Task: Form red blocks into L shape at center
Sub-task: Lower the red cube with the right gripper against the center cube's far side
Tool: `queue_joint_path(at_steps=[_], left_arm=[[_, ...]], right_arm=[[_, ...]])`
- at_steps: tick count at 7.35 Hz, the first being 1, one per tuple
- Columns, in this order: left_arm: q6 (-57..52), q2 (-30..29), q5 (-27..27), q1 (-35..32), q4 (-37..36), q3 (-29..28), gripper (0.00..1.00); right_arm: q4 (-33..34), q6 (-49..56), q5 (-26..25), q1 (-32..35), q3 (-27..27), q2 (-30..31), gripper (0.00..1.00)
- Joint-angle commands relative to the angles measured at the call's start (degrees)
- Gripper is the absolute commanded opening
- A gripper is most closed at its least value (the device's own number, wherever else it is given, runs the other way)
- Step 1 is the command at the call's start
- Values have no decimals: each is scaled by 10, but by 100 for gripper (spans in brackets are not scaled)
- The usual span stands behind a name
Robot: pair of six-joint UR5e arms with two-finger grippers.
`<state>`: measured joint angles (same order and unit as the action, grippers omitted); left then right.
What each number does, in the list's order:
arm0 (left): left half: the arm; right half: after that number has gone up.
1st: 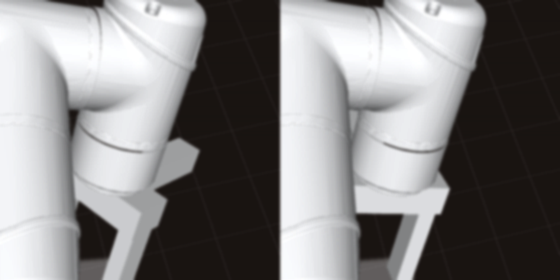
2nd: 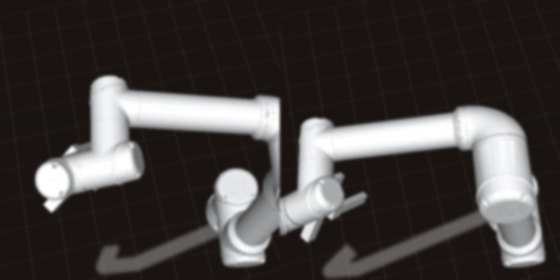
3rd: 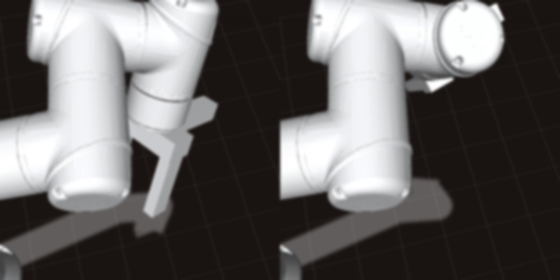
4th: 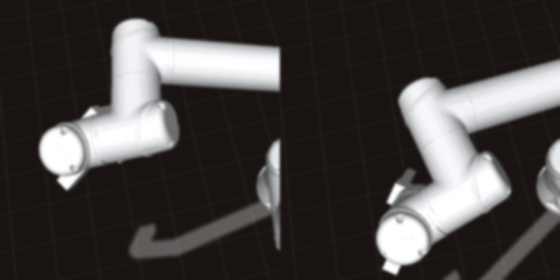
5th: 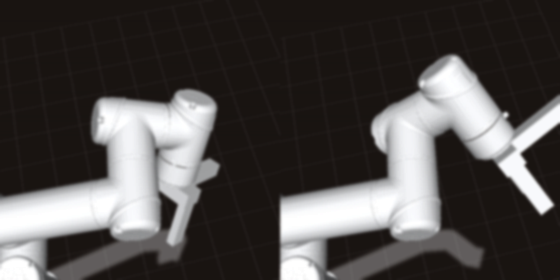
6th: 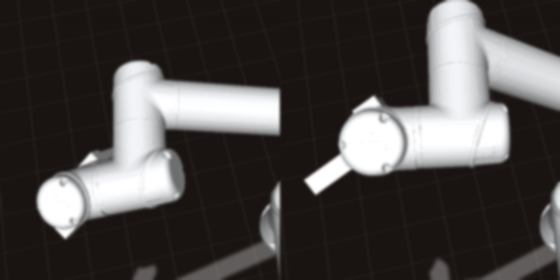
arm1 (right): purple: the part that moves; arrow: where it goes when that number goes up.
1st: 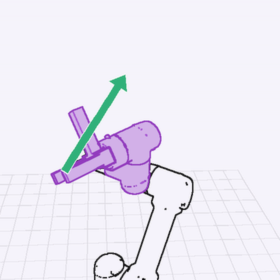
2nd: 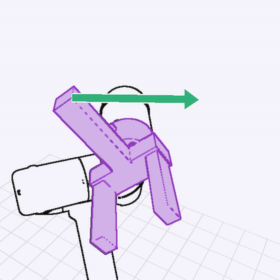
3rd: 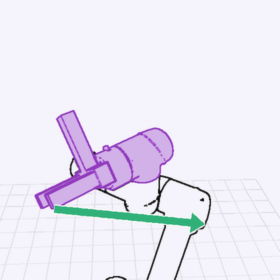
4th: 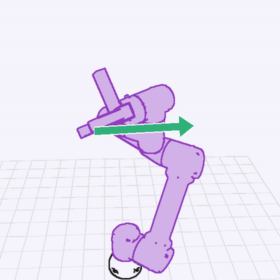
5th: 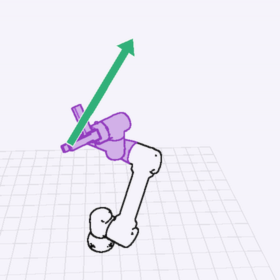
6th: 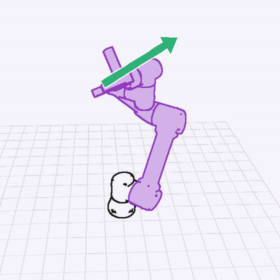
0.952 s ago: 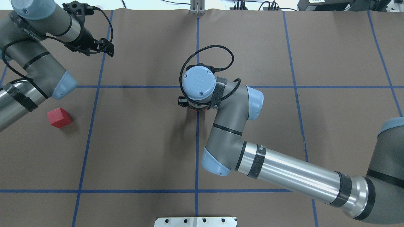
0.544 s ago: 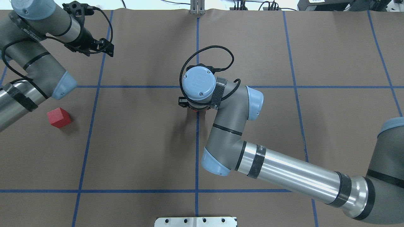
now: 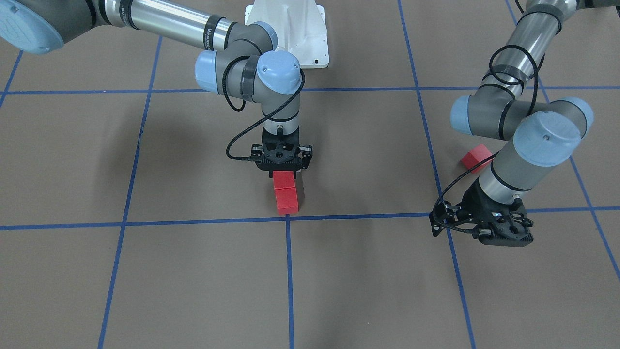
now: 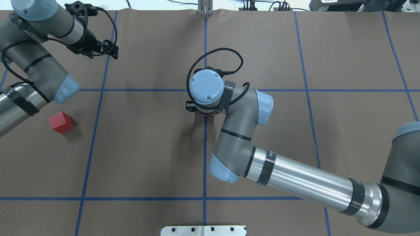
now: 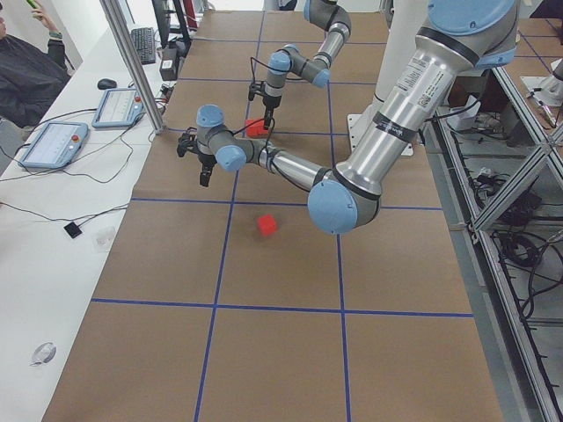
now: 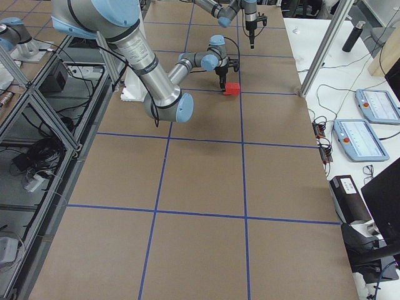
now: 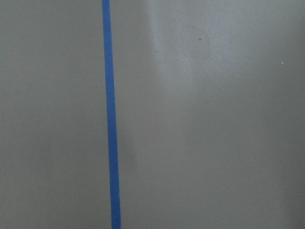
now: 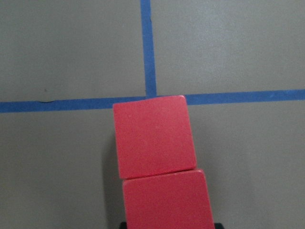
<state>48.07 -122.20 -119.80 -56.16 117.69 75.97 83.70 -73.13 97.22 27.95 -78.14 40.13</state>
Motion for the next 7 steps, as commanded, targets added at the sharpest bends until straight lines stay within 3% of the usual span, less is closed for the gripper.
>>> queue_joint_path(at_steps=[1, 5, 6, 7], left_arm=[[0, 0, 0, 0, 0, 0, 99], [0, 0, 0, 0, 0, 0, 99], [0, 0, 0, 0, 0, 0, 99], [0, 0, 0, 0, 0, 0, 99]], right_arm=[[0, 0, 1, 0, 0, 0, 58], [0, 1, 1, 0, 1, -1, 62], [0, 1, 1, 0, 1, -1, 70], [-1, 1, 1, 0, 1, -1, 89]])
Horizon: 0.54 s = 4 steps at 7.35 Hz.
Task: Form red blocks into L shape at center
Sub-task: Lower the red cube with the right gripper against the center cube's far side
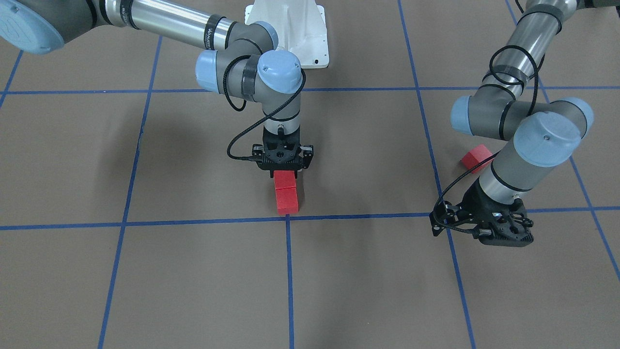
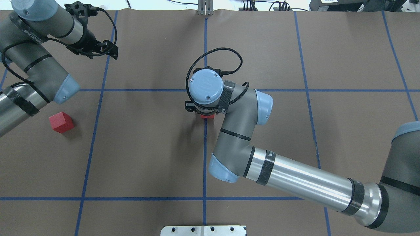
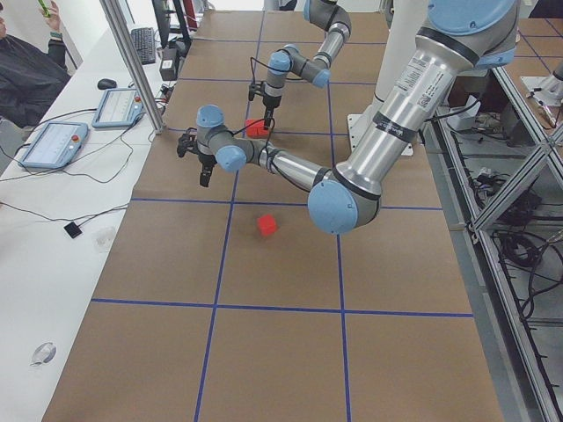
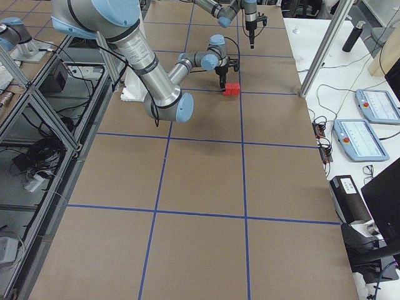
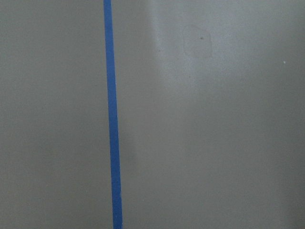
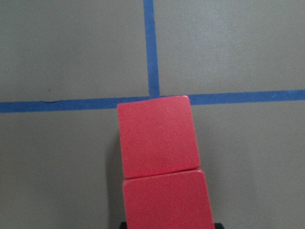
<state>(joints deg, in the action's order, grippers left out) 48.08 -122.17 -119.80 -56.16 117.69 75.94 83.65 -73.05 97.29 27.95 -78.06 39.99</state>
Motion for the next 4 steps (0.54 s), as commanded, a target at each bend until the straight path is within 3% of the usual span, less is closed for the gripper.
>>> queue_joint_path(at_steps=[1, 4], left_arm=[[0, 0, 0, 0, 0, 0, 99], [0, -1, 0, -3, 0, 1, 100]], right_arm=[[-1, 0, -1, 0, 0, 0, 97], [-16, 9, 0, 10, -3, -4, 98]])
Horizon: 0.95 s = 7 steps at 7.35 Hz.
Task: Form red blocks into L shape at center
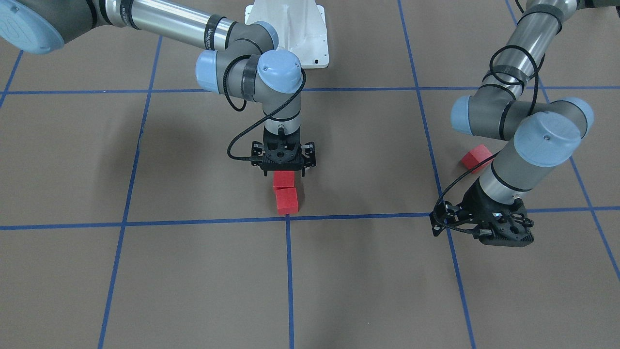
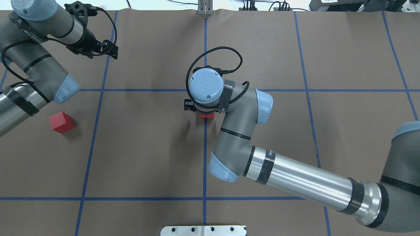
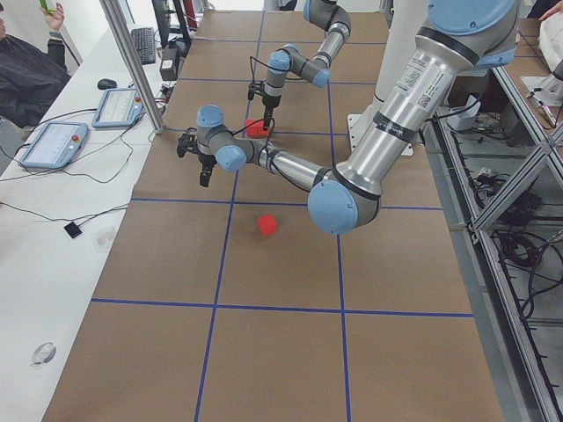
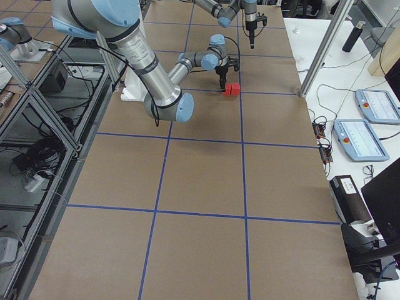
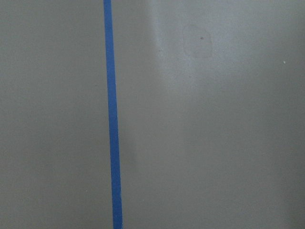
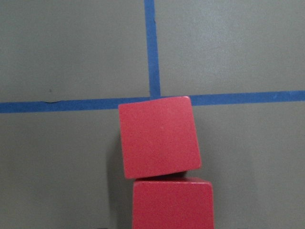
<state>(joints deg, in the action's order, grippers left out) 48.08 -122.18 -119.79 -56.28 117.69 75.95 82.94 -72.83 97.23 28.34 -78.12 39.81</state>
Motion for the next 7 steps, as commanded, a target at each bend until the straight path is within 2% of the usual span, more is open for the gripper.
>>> queue_joint_path(at_steps=[1, 2, 3, 5, 7], left_arm=[[0, -1, -2, -2, -3, 5, 100], [0, 3, -16, -8, -6, 14, 100], [0, 31, -22, -17, -10, 49, 100], [-14, 120, -28, -21, -11, 147, 100], [-71, 218, -23, -21, -11, 223, 100]], right_arm=[[-8, 9, 25, 20, -5, -3, 98], [-6, 10, 59, 37, -13, -2, 98], [-3, 13, 81, 54, -24, 0, 99], [32, 24, 116, 90, -52, 7, 99], [39, 44, 127, 122, -77, 37, 99]])
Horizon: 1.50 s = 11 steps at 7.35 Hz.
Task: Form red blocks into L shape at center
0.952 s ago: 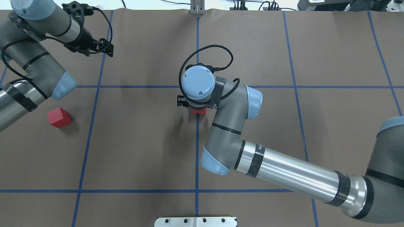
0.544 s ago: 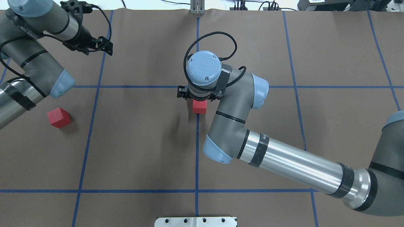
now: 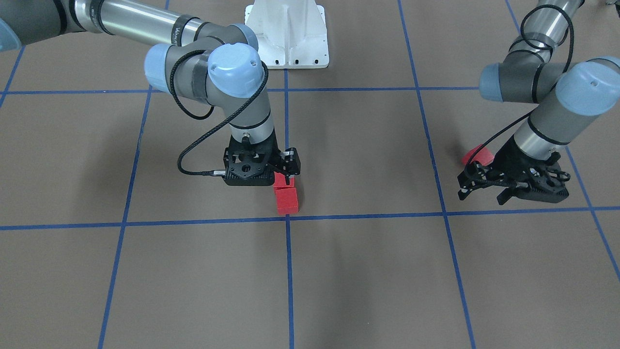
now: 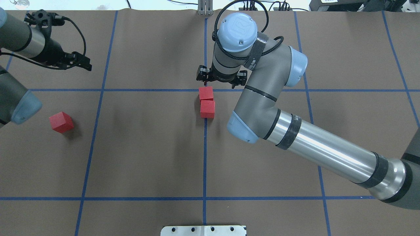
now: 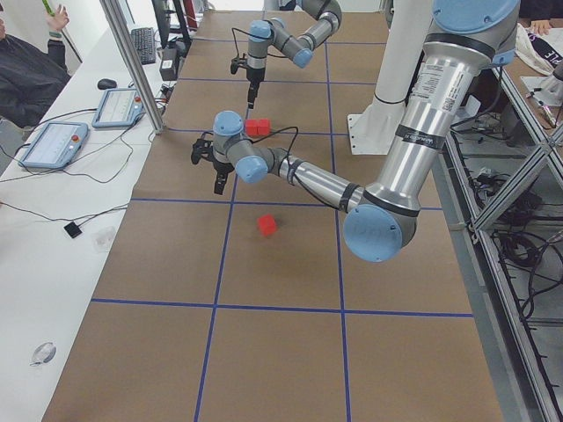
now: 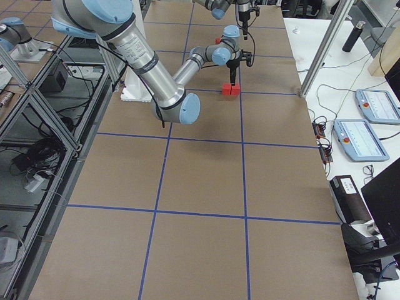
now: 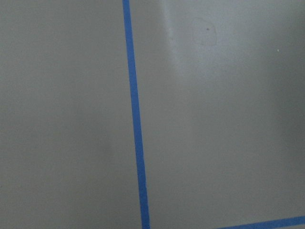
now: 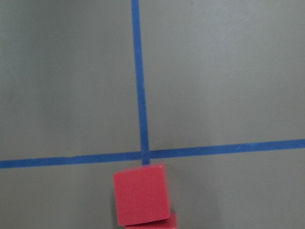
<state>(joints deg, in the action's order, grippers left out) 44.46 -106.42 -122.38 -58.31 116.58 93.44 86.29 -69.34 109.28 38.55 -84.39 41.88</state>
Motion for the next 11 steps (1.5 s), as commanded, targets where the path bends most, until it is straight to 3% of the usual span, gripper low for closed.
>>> queue_joint_path(at_steps=[1, 3, 4, 5, 8, 9, 11], left_arm=[[-67, 108, 5, 0, 1, 79, 100], [-51, 182, 5, -11, 1, 112, 100], [41, 190, 6, -11, 5, 113, 100], [127, 191, 53, -5, 7, 115, 100], [313, 177, 85, 27, 7, 104, 100], [346, 175, 127, 67, 6, 104, 100], [382, 161, 142, 92, 2, 98, 100]], right_arm=[[5, 10, 16, 34, -14, 19, 99], [4, 53, 16, 51, -14, 35, 99], [0, 81, 22, 68, -14, 51, 99], [-2, 110, 24, 75, -14, 59, 99], [-2, 111, 23, 77, -13, 59, 99], [-2, 111, 22, 77, -13, 60, 99], [-2, 111, 19, 78, -13, 60, 99]])
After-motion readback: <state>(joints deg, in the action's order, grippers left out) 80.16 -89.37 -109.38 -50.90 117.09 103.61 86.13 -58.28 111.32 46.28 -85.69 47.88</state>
